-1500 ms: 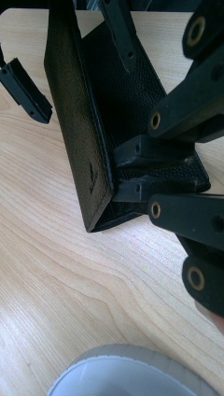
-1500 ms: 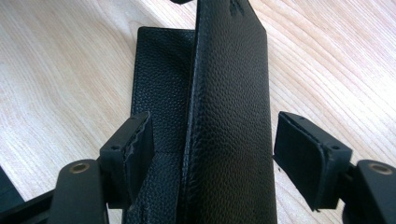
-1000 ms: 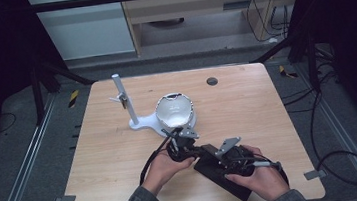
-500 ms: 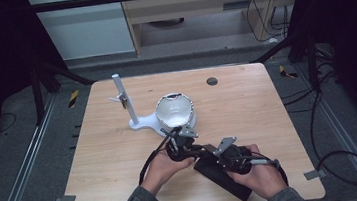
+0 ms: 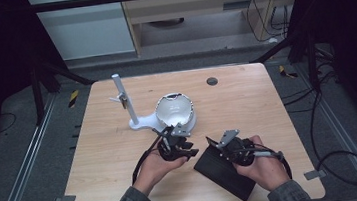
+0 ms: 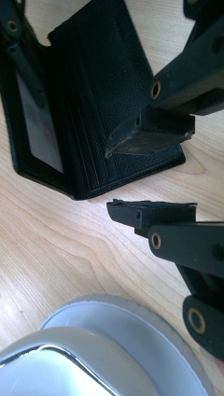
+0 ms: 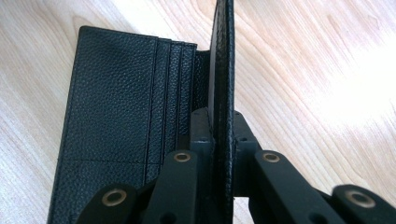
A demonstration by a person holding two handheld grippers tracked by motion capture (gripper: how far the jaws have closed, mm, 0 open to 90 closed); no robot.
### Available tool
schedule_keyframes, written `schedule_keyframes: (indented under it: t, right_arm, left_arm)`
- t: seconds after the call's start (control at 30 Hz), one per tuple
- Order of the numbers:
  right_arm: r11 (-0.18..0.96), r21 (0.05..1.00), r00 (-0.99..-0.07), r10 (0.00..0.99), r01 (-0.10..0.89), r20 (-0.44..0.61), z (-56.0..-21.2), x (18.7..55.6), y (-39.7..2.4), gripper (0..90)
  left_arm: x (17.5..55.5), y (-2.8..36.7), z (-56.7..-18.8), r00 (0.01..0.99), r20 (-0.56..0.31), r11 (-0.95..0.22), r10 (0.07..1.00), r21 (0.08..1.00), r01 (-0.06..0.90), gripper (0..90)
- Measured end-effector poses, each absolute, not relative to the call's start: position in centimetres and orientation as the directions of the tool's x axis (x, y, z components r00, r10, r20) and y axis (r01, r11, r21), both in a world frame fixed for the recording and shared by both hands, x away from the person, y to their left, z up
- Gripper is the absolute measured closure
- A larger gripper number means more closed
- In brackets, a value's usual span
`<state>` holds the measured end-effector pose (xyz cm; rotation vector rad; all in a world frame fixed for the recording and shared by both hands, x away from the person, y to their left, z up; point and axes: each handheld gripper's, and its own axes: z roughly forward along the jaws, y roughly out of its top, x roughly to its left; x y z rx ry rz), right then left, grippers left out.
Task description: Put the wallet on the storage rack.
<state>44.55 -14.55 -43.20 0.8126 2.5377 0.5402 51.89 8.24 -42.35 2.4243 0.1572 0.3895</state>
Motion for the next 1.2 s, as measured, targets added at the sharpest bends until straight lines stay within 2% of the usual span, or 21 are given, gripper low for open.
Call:
schedule_keyframes:
  t: [0.2, 0.4, 0.67, 0.93, 1.2]
  right_arm:
    - [0.748, 0.487, -0.740, 0.619, 0.451, -0.264, -42.8, 45.3, -15.1, 83.9]
    - [0.732, 0.522, -0.734, 0.626, 0.438, -0.263, -41.8, 45.8, -15.8, 84.0]
    - [0.709, 0.575, -0.720, 0.637, 0.408, -0.274, -39.5, 45.9, -16.6, 84.1]
    - [0.692, 0.643, -0.713, 0.628, 0.328, -0.312, -36.6, 45.6, -16.9, 84.2]
    - [0.673, 0.688, -0.702, 0.627, 0.270, -0.337, -35.0, 45.5, -16.9, 84.2]
  left_arm:
    - [51.9, 8.6, -42.4, 0.947, 0.238, -0.773, 0.217, 0.634, 0.017, 64.5]
    - [51.8, 8.7, -42.3, 0.944, 0.244, -0.770, 0.221, 0.638, 0.015, 59.8]
    - [51.6, 9.1, -41.3, 0.936, 0.260, -0.758, 0.236, 0.653, 0.010, 46.0]
    - [51.5, 9.1, -39.8, 0.933, 0.265, -0.732, 0.242, 0.682, -0.005, 28.8]
    - [51.7, 8.9, -38.8, 0.926, 0.291, -0.727, 0.241, 0.686, -0.026, 22.7]
